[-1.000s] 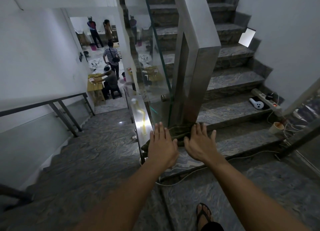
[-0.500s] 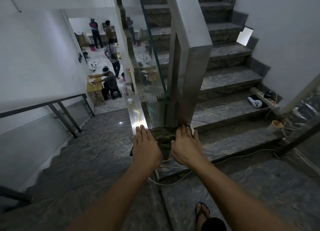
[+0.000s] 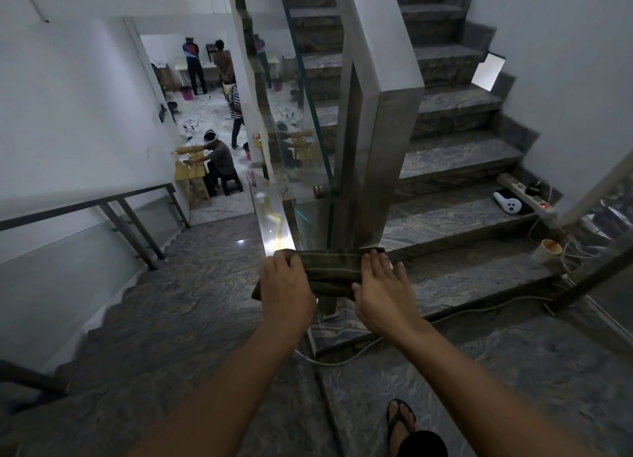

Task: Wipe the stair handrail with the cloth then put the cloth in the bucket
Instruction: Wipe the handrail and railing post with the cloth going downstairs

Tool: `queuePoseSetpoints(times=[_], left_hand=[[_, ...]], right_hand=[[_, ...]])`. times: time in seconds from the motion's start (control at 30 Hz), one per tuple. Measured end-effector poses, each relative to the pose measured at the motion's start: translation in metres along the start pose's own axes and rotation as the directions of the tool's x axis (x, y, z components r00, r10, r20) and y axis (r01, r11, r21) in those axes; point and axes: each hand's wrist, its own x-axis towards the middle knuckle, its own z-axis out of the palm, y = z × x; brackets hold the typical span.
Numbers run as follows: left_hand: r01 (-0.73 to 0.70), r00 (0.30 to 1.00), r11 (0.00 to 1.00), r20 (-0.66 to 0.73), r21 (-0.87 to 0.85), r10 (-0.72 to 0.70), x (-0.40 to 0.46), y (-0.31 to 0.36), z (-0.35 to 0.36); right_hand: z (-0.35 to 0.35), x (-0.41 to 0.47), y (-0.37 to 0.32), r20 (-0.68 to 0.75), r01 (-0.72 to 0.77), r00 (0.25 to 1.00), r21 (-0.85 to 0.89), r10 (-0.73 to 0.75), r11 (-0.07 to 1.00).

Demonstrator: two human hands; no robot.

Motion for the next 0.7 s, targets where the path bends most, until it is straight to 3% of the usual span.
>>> queuePoseSetpoints(times=[0.07,0.17,0.27,0.33,0.43,0.7], left_hand=[[-0.03,0.999,0.999,0.015,0.031,0.03,0.001,0.001,0.001],[-0.081,0.991,0.99,0.112,0.116,0.068,0.005,-0.001,0.003],[-0.126,0.967,0.98,0.24,0.155,0.087,0.014,-0.006,0.001],[-0.145,0.949,0.978,0.3,0.151,0.094,0.024,-0.014,0.001],[-0.193,0.925,0.973,0.354,0.128,0.137,0.038,-0.03,0.0],[-0.287,0.89,0.956,0.384,0.055,0.245,0.074,-0.054,-0.016]], right_hand=[[0.0,0.001,0.001,-0.016,-0.012,1.0,0.001,0.012,1.0],[0.005,0.004,0.001,-0.125,0.19,0.973,-0.041,-0.194,0.981],[0.004,0.015,0.011,-0.006,0.442,0.896,-0.059,-0.443,0.895],[-0.002,0.024,0.02,0.068,0.514,0.857,-0.059,-0.51,0.856],[-0.003,0.031,0.022,0.137,0.548,0.832,-0.054,-0.537,0.835],[-0.014,0.04,0.0,0.066,0.575,0.816,0.013,-0.575,0.818]])
